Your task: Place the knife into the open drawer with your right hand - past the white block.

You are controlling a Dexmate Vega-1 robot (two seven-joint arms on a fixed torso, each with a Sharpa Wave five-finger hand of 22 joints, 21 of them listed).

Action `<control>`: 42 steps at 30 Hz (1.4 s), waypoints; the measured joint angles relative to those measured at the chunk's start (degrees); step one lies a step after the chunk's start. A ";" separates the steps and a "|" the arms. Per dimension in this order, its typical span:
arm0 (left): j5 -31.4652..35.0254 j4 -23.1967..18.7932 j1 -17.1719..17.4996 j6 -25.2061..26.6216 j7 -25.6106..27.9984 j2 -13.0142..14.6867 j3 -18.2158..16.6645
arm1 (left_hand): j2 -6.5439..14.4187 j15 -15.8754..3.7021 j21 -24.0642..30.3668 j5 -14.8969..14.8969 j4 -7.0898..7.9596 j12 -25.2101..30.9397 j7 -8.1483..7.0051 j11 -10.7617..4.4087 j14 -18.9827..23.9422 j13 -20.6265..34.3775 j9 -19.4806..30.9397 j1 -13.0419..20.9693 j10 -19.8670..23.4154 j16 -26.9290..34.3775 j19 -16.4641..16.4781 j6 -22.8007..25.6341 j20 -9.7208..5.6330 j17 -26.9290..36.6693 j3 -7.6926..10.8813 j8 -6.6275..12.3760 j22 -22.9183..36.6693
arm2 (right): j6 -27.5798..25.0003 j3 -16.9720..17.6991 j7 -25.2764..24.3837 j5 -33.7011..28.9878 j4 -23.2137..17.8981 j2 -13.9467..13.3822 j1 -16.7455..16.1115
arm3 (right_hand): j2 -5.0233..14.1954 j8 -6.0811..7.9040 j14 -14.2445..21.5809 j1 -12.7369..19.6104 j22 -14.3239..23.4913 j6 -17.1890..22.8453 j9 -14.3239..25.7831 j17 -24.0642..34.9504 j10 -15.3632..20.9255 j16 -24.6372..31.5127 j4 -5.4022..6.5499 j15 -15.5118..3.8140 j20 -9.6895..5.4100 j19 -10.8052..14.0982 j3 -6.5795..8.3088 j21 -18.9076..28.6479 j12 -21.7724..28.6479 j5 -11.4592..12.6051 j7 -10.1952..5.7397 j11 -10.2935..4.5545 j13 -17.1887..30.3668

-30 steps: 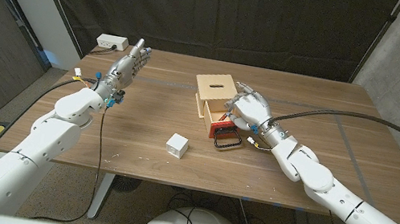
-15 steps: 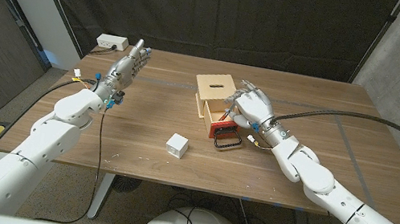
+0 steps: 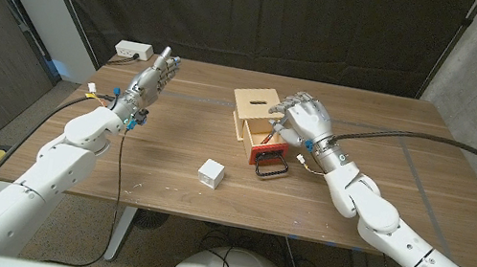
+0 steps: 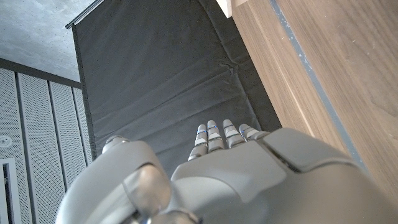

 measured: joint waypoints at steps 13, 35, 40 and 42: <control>-0.41 0.11 0.22 -0.98 -0.91 -0.19 -0.03 | 0.44 0.00 0.00 0.00 -0.24 0.00 0.00 0.00 0.00 0.00 0.00 0.44 0.00 0.00 0.00 0.00 0.00 0.00 -0.24 0.00 0.00 | -0.37 3.39 -2.07 10.94 -2.41 3.11 -2.59 | 0.23 -0.69 -1.85 -1.28 0.01 -1.03 -0.16 0.00 -1.60 0.00 0.24 0.19 -0.62 1.42 0.24 0.00 -0.45 -0.50 0.03 1.59 0.00; -0.14 -1.73 0.75 -0.19 -1.41 0.73 0.16 | 0.34 0.00 0.00 0.00 0.00 0.00 0.00 0.00 0.00 0.00 0.00 0.34 0.00 0.00 0.00 0.00 0.00 0.00 -0.47 0.00 0.00 | 9.42 15.27 3.58 41.62 -5.13 6.29 -8.20 | 1.25 -4.48 -9.53 -6.25 0.02 -7.48 -1.49 -0.54 -9.16 -0.23 1.39 0.73 -9.21 -1.93 0.04 -2.85 -2.09 -0.92 2.79 5.93 -2.77; 0.21 -2.17 0.65 0.16 -1.15 0.75 0.54 | 0.35 0.00 0.00 0.00 -0.01 0.00 0.00 0.00 0.00 0.00 0.00 0.35 0.00 0.00 0.00 0.00 0.00 0.00 -0.47 0.00 0.00 | 13.20 17.60 5.67 49.41 -3.95 6.95 -8.85 | 1.44 -5.14 -10.11 -8.71 0.02 -9.77 -1.76 -0.80 -9.71 -0.23 2.39 0.77 -10.56 -2.38 -0.66 -3.34 -2.09 -0.92 4.64 7.47 -3.53; 0.46 -2.38 0.64 0.29 -0.82 0.75 0.64 | 0.35 0.00 0.00 0.00 -0.19 0.00 0.00 0.00 0.00 0.00 0.00 0.35 0.00 0.00 0.00 0.00 0.00 0.00 -0.65 0.00 0.00 | 14.44 18.58 6.54 52.13 -3.05 7.29 -9.07 | 1.51 -5.38 -10.15 -9.53 0.02 -10.77 -1.95 -0.80 -10.22 -0.23 2.86 0.74 -10.56 -2.38 -0.81 -3.34 -2.09 -0.92 5.25 7.98 -3.74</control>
